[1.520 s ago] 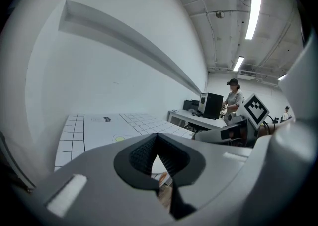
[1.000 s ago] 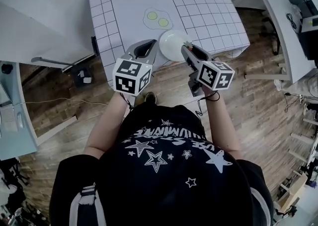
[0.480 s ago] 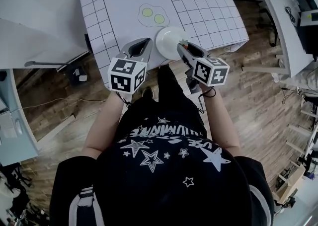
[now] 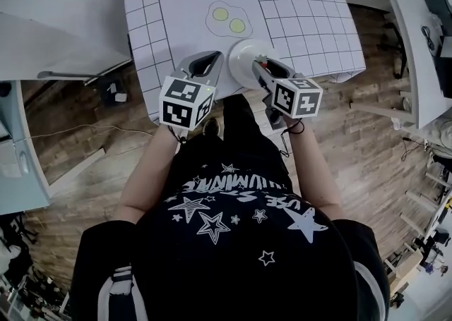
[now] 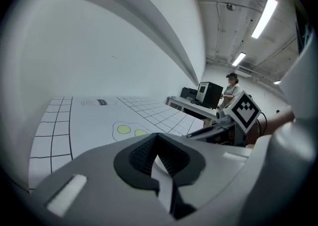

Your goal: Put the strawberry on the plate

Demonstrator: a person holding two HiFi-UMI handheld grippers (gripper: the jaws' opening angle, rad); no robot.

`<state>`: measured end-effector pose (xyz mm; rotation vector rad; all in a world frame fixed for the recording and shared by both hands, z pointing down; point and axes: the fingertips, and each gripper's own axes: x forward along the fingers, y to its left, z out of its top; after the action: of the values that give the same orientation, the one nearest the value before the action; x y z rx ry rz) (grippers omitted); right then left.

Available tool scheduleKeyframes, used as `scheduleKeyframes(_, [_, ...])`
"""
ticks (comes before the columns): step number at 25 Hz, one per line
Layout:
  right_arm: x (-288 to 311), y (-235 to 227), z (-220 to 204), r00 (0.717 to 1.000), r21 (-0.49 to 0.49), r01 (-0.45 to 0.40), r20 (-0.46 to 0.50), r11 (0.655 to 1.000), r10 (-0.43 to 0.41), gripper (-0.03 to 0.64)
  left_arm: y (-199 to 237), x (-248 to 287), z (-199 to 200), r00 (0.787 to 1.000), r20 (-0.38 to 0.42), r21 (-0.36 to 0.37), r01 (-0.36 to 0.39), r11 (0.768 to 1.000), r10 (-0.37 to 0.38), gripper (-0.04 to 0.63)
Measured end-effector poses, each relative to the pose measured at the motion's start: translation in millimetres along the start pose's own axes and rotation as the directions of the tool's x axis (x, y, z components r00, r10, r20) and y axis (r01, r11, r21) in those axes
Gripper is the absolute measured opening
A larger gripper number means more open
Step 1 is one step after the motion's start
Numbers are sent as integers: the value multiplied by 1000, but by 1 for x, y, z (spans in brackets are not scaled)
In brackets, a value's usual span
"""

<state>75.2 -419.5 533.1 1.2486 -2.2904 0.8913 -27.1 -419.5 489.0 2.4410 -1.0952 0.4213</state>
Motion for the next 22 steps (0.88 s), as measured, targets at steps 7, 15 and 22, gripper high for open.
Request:
scheduleKeyframes(7, [12, -6, -8, 999, -35, -1, -35, 999, 0, 144, 4, 8, -11, 999, -40, -3, -16, 1000, 16, 9])
scheduleKeyframes(15, [23, -7, -14, 994, -127, -11, -113, 992, -3, 144, 9, 13, -16, 998, -44, -38, -40, 998, 39, 9])
scheduleKeyframes(22, [28, -8, -18, 990, -171, -1, -137, 985, -23, 144, 17, 11, -17, 997, -53, -52, -62, 997, 59, 9])
